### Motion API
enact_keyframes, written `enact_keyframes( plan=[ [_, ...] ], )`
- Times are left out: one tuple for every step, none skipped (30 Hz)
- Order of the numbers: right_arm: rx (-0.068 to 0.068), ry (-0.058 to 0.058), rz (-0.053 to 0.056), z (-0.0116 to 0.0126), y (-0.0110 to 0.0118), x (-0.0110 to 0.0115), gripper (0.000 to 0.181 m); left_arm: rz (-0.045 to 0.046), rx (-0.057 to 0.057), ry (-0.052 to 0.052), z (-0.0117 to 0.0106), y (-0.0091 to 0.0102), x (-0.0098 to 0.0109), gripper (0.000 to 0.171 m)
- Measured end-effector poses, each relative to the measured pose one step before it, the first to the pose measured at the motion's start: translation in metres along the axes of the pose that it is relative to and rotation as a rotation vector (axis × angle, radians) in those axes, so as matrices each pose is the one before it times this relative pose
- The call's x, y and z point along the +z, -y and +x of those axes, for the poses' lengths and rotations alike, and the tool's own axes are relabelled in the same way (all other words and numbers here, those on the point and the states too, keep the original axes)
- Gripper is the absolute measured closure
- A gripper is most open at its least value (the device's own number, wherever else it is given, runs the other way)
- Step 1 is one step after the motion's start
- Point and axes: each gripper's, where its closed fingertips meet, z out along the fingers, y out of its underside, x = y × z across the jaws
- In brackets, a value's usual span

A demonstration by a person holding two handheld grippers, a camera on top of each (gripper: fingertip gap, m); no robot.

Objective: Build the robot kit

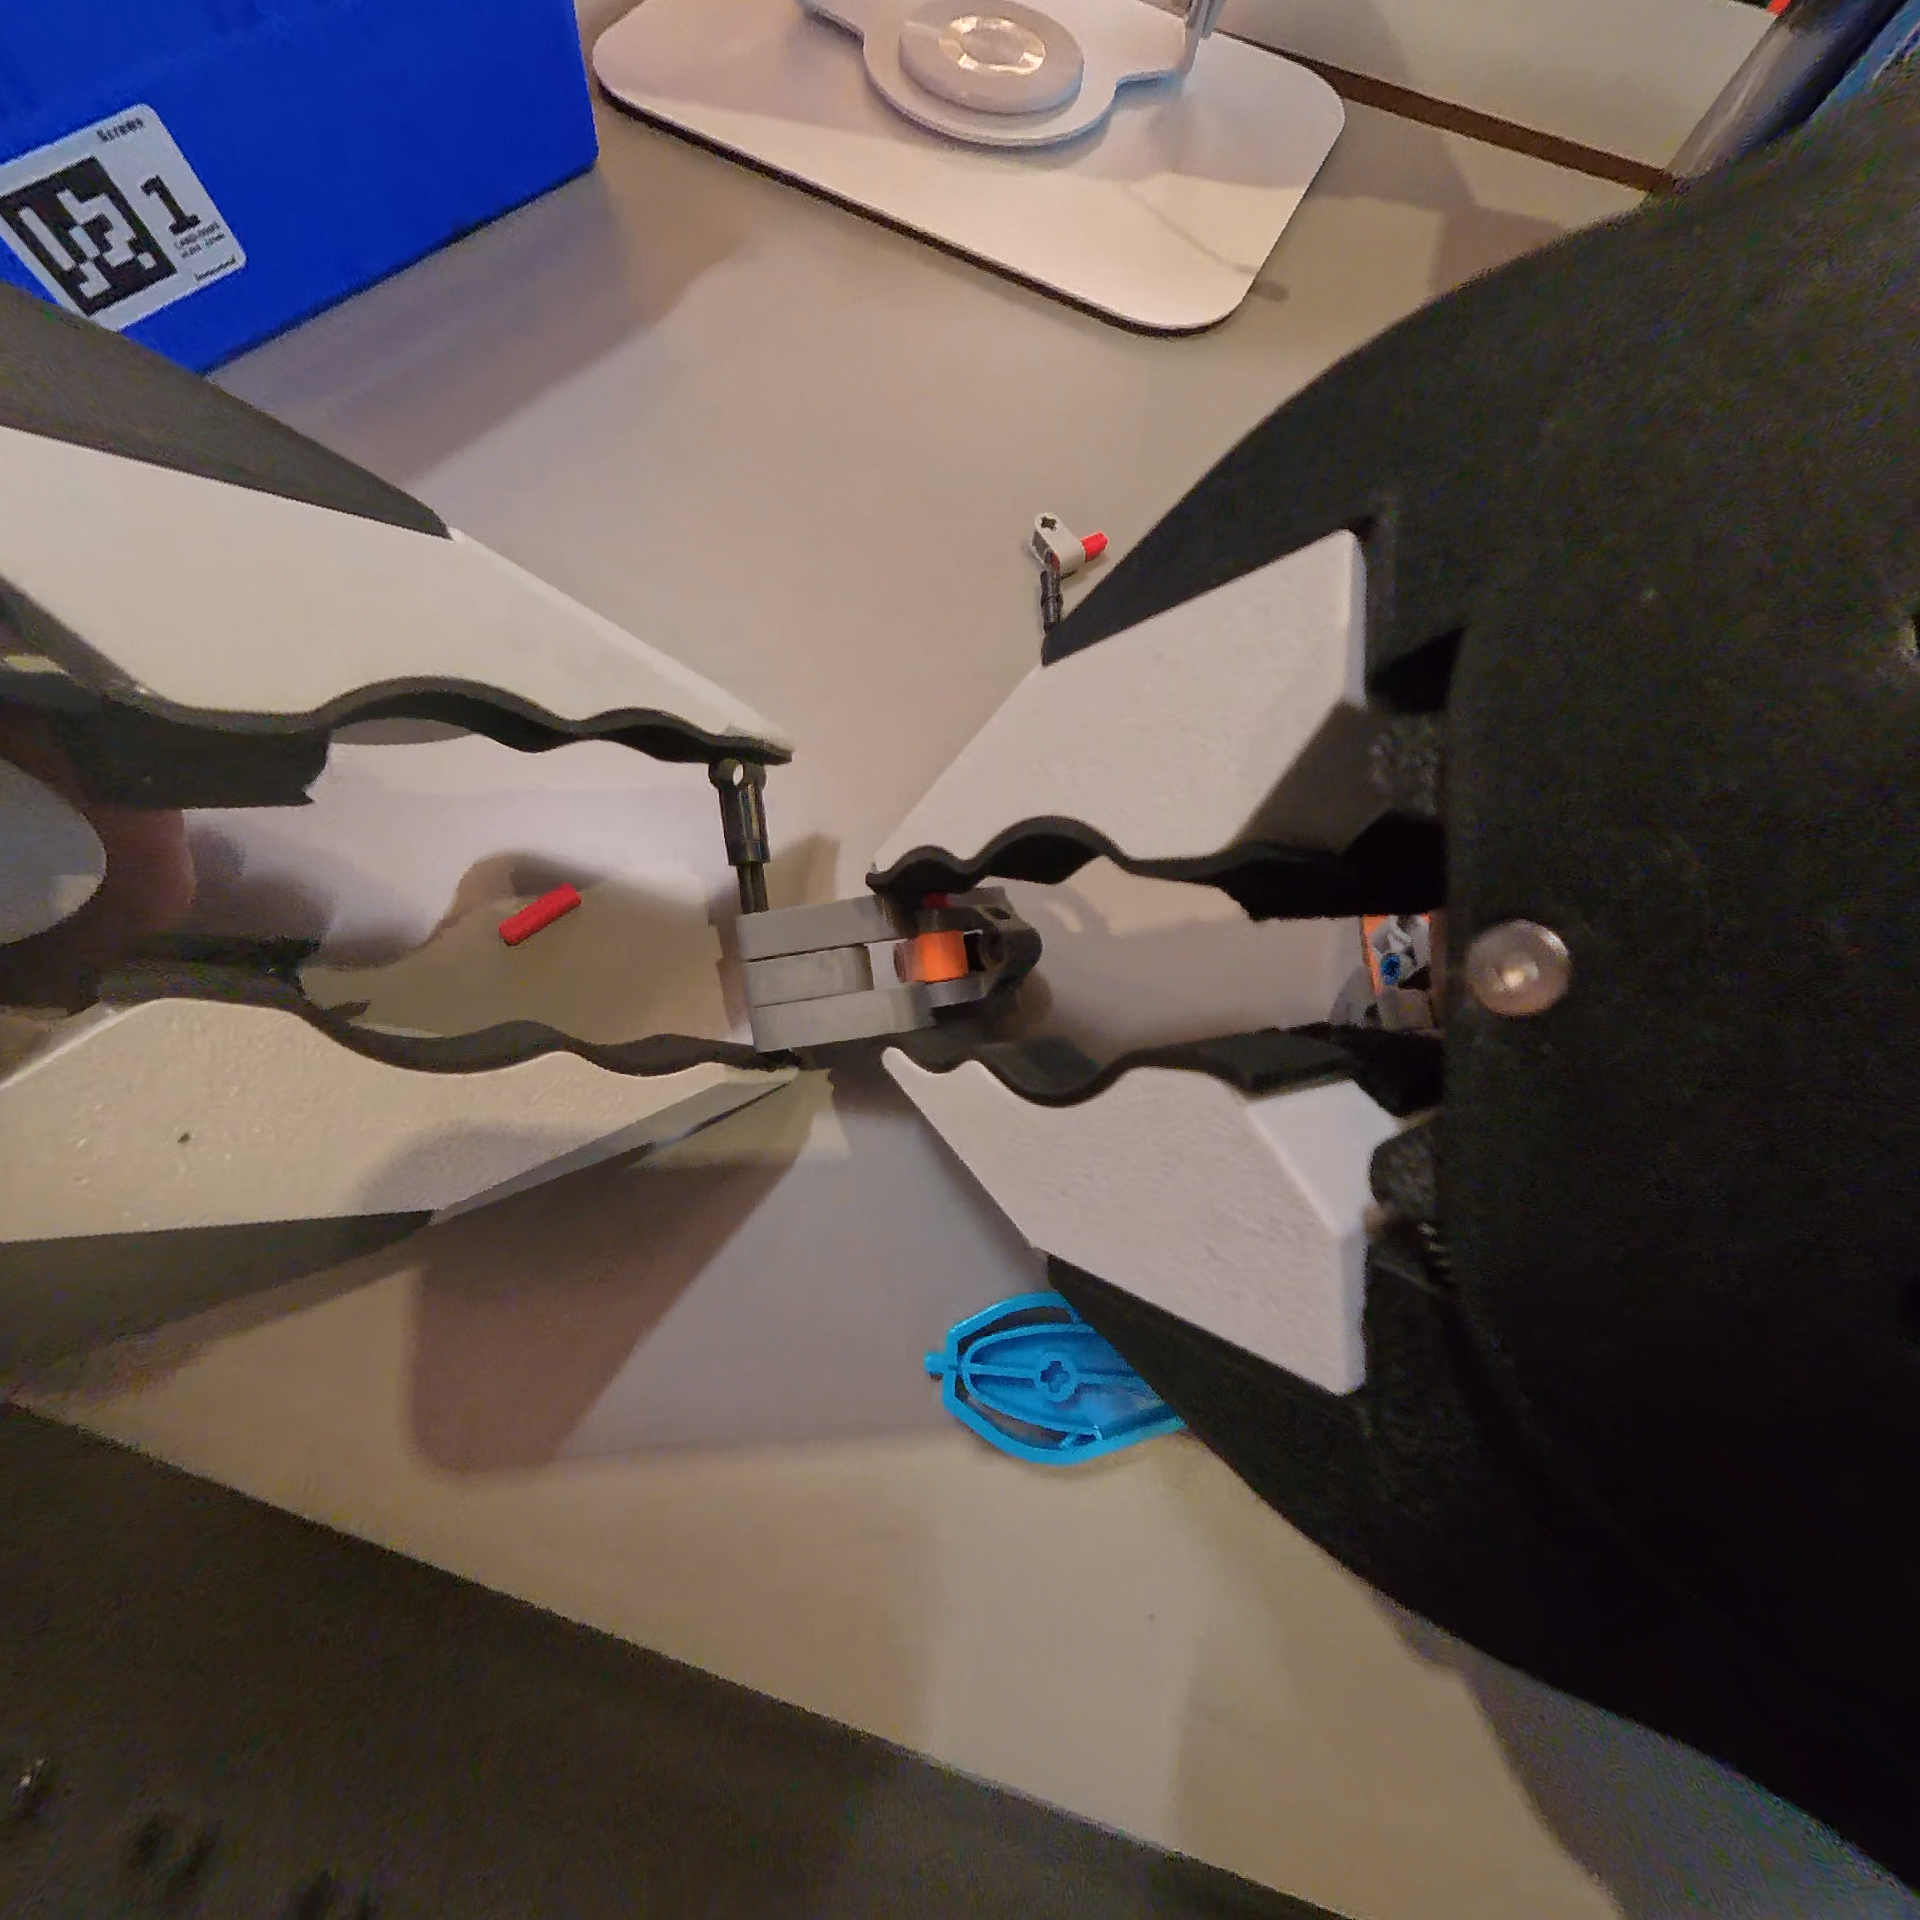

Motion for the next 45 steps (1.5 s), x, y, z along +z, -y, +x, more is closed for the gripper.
enact_keyframes(
  plan=[
    [-0.0055,0.0058,-0.0011,-0.00039,-0.00065,-0.00044,0.157,-0.00348,0.0107,0.0064,0.00025,0.00019,-0.00030,0.116],
    [-0.0078,0.0148,-0.0054,-0.00146,-0.00157,-0.00055,0.157,0.00416,-0.0050,-0.0048,0.00053,0.00015,0.00012,0.117],
    [-0.0096,0.0232,-0.0088,-0.00346,-0.00188,-0.00003,0.156,0.00017,-0.0019,-0.0035,0.00049,-0.00066,0.00014,0.122],
    [-0.0082,0.0000,0.0020,-0.00106,-0.00001,0.00080,0.156,-0.04549,0.0598,0.0480,-0.00552,-0.00814,0.00006,0.154],
    [0.0004,-0.0005,-0.0032,-0.00024,0.00057,0.00040,0.156,-0.00033,0.0278,0.0138,0.00039,-0.00021,-0.00030,0.154],
    [-0.0086,-0.0036,-0.0141,-0.00003,0.00009,0.00002,0.156,-0.00348,-0.0167,0.0030,-0.00037,0.00059,0.00000,0.154],
    [-0.0067,-0.0074,-0.0104,0.00037,0.00009,0.00023,0.156,-0.00587,0.0005,0.0116,-0.00092,-0.00001,0.00029,0.154],
    [0.0020,-0.0060,0.0008,0.00053,0.00003,-0.00005,0.157,-0.00464,-0.0080,0.0059,-0.00082,-0.00009,0.00012,0.153],
    [0.0064,-0.0010,0.0081,0.00032,0.00006,-0.00037,0.157,0.00690,-0.0341,-0.0097,-0.00031,0.00002,0.00049,0.151],
    [0.0106,0.0063,0.0107,-0.00008,0.00049,-0.00030,0.157,0.01419,-0.0344,-0.0198,0.00062,0.00043,0.00015,0.150],
    [0.0114,0.0066,0.0068,0.00005,0.00020,-0.00003,0.157,0.00000,-0.0085,-0.0027,0.00000,0.00021,0.00002,0.148],
    [0.0097,0.0046,0.0049,0.00012,0.00001,-0.00016,0.157,-0.00947,0.0073,0.0072,-0.00012,0.00006,0.00003,0.148],
    [0.0137,0.0038,0.0067,0.00033,-0.00013,-0.00023,0.157,0.00080,-0.0032,0.0020,-0.00019,0.00027,0.00029,0.148],
    [0.0190,0.0023,0.0090,0.00073,0.00008,-0.00009,0.157,0.00733,-0.0213,-0.0059,-0.00005,0.00008,0.00034,0.147],
    [0.0116,-0.0023,0.0050,0.00100,0.00032,0.00007,0.157,0.00548,-0.0253,-0.0093,-0.00012,0.00042,-0.00004,0.144],
    [0.0010,-0.0003,-0.0024,-0.00007,0.00006,-0.00008,0.157,0.00025,-0.0084,-0.0053,-0.00007,-0.00025,0.00001,0.144],
    [-0.0015,0.0027,-0.0008,-0.00090,0.00058,-0.00013,0.157,0.00442,-0.0048,-0.0066,0.00011,0.00015,0.00011,0.144],
    [0.0090,0.0163,0.0104,-0.00238,0.00193,-0.00053,0.157,0.00363,-0.0112,-0.0208,0.00145,-0.00006,-0.00047,0.144],
    [0.0192,0.0257,0.0175,-0.00289,0.00269,-0.00119,0.157,0.00123,-0.0073,-0.0289,0.00191,-0.00079,-0.00096,0.143],
    [0.0292,0.0350,0.0177,-0.00282,0.00240,-0.00201,0.157,0.00999,-0.0094,-0.0291,0.00158,0.00074,-0.00187,0.144],
    [0.0406,0.0541,0.0206,-0.00482,0.00269,-0.00247,0.158,0.01643,-0.0043,-0.0249,0.00124,0.00240,-0.00293,0.141],
    [0.0371,0.0456,0.0234,-0.00356,0.00297,-0.00286,0.158,0.01565,0.0095,0.0066,-0.00189,0.00322,-0.00332,0.127],
    [0.0318,0.0184,0.0286,-0.00013,0.00352,-0.00315,0.158,0.01649,0.0309,0.0302,-0.00377,0.00378,-0.00388,0.121],
    [0.0445,0.0326,0.0263,-0.00201,0.00333,-0.00288,0.157,0.01787,0.0442,0.0294,-0.00209,0.00443,-0.00403,0.122],
    [0.0442,0.0370,0.0219,-0.00261,0.00243,-0.00264,0.157,0.01573,0.0699,0.0284,0.00087,0.00510,-0.00366,0.126],
    [0.0390,0.0306,0.0227,-0.00164,0.00177,-0.00268,0.157,0.01309,0.0856,0.0381,0.00139,0.00513,-0.00283,0.132],
    [0.0415,0.0350,0.0252,-0.00184,0.00160,-0.00276,0.157,0.00230,0.0811,0.0332,0.00179,0.00329,-0.00155,0.141],
    [0.0371,0.0385,0.0216,-0.00264,0.00096,-0.00208,0.157,0.01076,0.0485,0.0276,0.00033,0.00363,-0.00128,0.144],
    [0.0315,0.0226,0.0183,-0.00096,0.00070,-0.00192,0.157,0.01229,0.0128,0.0013,0.00102,0.00328,-0.00135,0.145],
    [0.0255,-0.0142,0.0060,0.00418,-0.00100,-0.00248,0.157,0.01056,0.0036,-0.0056,-0.00025,0.00188,-0.00159,0.131],
    [0.0147,-0.0065,0.0028,0.00306,-0.00154,-0.00309,0.157,0.02783,-0.0110,-0.0114,-0.00047,0.00382,-0.00332,0.096],
    [0.0236,0.0235,0.0192,-0.00126,0.00098,-0.00320,0.157,0.02156,-0.0187,-0.0085,-0.00171,0.00307,-0.00474,0.105],
    [0.0279,0.0214,0.0278,-0.00119,0.00324,-0.00257,0.157,0.01381,-0.0052,0.0152,-0.00386,0.00318,-0.00394,0.106],
    [0.0154,0.0117,0.0158,-0.00119,0.00282,-0.00077,0.157,0.02121,0.0167,0.0113,-0.00050,0.00594,-0.00218,0.113],
    [0.0065,0.0136,-0.0007,-0.00232,0.00111,0.00116,0.157,0.00684,0.0257,0.0017,0.00288,0.00427,0.00110,0.121],
    [0.0117,0.0149,0.0028,-0.00230,0.00166,0.00222,0.157,-0.01404,0.0370,0.0086,0.00344,0.00019,0.00375,0.122],
    [0.0164,0.0185,0.0083,-0.00228,0.00214,0.00222,0.157,-0.01042,0.0479,0.0080,0.00429,0.00034,0.00309,0.135],
    [0.0146,0.0218,0.0053,-0.00270,0.00129,0.00175,0.157,0.00164,0.0322,0.0108,0.00236,0.00248,0.00161,0.153],
    [0.0127,0.0089,0.0061,-0.00077,0.00096,0.00070,0.157,0.00219,0.0131,0.0159,-0.00069,0.00187,0.00065,0.159],
    [0.0112,-0.0007,0.0182,0.00099,0.00264,-0.00123,0.157,-0.00493,0.0006,0.0174,-0.00280,-0.00101,0.00000,0.161],
    [0.0064,0.0011,0.0258,0.00052,0.00375,-0.00251,0.156,0.00653,-0.0272,0.0159,-0.00419,-0.00010,-0.00059,0.163],
    [-0.0079,-0.0257,0.0240,0.00295,0.00460,-0.00335,0.155,0.00649,-0.0389,0.0091,-0.00443,0.00029,-0.00064,0.166],
    [-0.0368,-0.0616,0.0111,0.00514,0.00424,-0.00421,0.155,-0.00940,-0.0397,0.0033,-0.00388,-0.00303,0.00041,0.166],
    [-0.0545,-0.0645,0.0043,0.00345,0.00464,-0.00460,0.148,0.00142,-0.0604,-0.0065,-0.00339,-0.00259,0.00072,0.166],
    [-0.0635,-0.0647,0.0013,0.00271,0.00527,-0.00455,0.145,0.01171,-0.0845,-0.0102,-0.00416,-0.00059,0.00028,0.166]
  ],
)
